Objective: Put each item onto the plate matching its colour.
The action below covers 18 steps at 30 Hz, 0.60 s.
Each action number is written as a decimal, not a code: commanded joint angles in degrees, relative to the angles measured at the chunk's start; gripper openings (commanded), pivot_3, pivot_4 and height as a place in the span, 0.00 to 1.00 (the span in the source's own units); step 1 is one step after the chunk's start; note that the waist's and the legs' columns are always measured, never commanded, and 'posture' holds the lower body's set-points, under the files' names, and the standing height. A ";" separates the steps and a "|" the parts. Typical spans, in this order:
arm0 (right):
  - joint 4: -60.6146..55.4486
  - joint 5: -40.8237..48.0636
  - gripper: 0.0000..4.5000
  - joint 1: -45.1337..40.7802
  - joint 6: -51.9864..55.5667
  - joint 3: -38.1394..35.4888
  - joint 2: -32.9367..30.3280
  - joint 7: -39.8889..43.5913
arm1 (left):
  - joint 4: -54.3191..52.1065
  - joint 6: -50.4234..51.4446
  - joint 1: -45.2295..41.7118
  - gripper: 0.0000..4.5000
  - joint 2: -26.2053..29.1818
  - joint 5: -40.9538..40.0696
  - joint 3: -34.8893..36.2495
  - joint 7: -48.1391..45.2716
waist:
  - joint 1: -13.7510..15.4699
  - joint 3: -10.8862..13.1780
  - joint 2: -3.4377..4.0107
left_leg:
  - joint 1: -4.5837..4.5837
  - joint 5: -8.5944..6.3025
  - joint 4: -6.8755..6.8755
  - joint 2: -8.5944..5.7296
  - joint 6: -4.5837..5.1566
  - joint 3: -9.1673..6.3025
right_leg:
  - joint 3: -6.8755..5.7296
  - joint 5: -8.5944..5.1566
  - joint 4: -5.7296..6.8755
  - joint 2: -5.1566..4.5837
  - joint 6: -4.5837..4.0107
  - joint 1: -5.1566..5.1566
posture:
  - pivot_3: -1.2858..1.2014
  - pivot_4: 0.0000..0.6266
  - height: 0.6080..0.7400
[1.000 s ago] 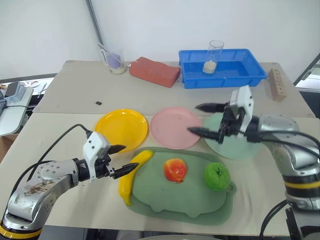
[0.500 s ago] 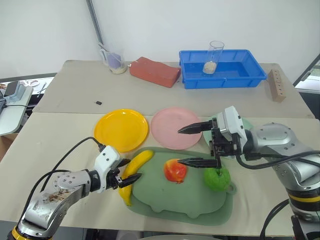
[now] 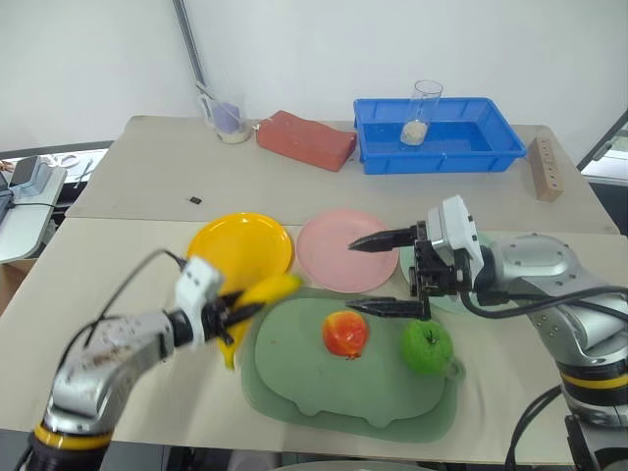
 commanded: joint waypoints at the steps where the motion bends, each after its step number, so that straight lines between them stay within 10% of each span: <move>1: 1.14 -3.26 1.00 -3.23 -0.42 0.34 1.99 -4.58 | 7.58 -2.22 -7.22 0.27 -0.29 2.69 1.83 2.49 | -0.14 -0.02 0.02 | -0.01 0.00 0.01 -0.01 0.00 0.00 | 0.03 0.01 -0.02 0.00 0.01 -0.01 | 0.52 0.24 1.00; 11: 2.99 -10.03 1.00 -8.48 2.42 3.05 7.37 -13.63 | 24.78 -7.92 -19.98 0.27 -6.28 14.72 -4.50 8.18 | -0.07 -0.05 0.08 | -0.12 0.01 -0.01 -0.06 0.03 0.00 | 0.08 0.04 0.15 0.03 0.05 0.13 | 0.52 0.24 1.00; 18: 2.50 -10.74 1.00 -7.10 2.82 1.98 6.25 -14.24 | 25.52 -7.95 -20.93 0.97 -6.43 15.32 -3.98 6.23 | -0.08 -0.05 0.06 | -0.07 0.02 -0.01 -0.06 0.01 -0.01 | 0.04 0.05 0.16 0.03 0.07 0.18 | 0.52 0.24 1.00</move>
